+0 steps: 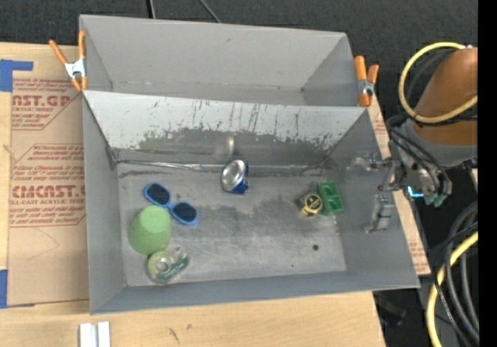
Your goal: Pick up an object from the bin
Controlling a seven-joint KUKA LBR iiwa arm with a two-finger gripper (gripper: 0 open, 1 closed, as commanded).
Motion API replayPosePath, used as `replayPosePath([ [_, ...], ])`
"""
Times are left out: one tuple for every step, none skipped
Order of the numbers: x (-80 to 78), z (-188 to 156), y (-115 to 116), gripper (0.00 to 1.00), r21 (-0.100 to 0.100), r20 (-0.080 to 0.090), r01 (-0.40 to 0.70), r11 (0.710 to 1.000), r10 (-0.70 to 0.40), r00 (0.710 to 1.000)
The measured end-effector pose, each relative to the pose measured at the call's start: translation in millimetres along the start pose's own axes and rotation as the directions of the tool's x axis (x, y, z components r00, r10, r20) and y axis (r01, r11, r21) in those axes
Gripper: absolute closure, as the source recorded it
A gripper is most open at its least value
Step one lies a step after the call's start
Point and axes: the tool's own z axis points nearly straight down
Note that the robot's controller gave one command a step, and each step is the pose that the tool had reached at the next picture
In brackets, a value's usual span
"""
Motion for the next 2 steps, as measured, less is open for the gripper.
replayPosePath([
  [22.8, -89.8, 50.1, 0.00, 0.005, 0.011, 0.355, 0.935, -0.355, 0.935],
  [-13.7, 41.8, 30.4, 0.00, -0.002, 0.002, 0.216, 0.976, -0.216, 0.976],
])
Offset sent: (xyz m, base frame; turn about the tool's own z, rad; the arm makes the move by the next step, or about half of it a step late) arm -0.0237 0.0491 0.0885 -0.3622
